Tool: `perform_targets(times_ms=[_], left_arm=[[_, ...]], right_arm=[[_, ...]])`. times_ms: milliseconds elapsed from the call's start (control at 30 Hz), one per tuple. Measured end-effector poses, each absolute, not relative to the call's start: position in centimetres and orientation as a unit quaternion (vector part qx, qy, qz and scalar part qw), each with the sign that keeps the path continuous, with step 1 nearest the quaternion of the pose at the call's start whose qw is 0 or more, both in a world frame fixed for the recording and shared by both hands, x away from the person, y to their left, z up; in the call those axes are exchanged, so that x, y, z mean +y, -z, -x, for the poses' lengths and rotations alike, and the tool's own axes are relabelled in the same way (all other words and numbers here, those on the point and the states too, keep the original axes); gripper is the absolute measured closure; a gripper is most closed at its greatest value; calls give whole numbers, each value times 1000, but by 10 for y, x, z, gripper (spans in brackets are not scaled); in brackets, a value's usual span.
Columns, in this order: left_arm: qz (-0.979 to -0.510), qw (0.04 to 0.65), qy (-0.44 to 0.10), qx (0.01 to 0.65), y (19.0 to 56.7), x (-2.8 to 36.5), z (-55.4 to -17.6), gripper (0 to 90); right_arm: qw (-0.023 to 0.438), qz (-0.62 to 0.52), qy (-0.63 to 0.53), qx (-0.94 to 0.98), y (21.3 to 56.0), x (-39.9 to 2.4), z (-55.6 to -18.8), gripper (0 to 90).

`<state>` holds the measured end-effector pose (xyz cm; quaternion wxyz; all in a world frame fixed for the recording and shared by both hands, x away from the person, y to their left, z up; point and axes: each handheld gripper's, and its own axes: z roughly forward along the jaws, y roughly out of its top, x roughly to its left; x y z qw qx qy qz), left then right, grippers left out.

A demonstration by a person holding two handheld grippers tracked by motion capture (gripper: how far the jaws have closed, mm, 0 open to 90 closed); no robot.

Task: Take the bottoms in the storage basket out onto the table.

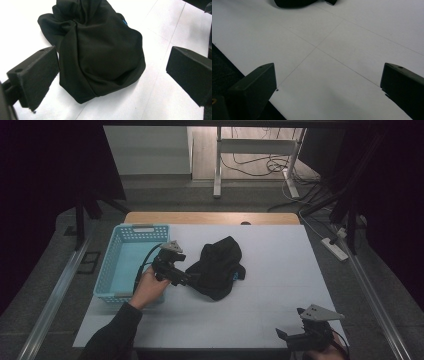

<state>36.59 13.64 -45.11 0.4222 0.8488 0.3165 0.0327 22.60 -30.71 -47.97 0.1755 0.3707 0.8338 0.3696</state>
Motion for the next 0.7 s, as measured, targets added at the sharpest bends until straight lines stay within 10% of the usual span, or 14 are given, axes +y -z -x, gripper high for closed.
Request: perform_targets(times_ms=[700], left_arm=[[-834, 440, -30, 331, 446, 160, -350, 0]], right_arm=[[175, -371, -370, 833, 480, -307, -226, 7]])
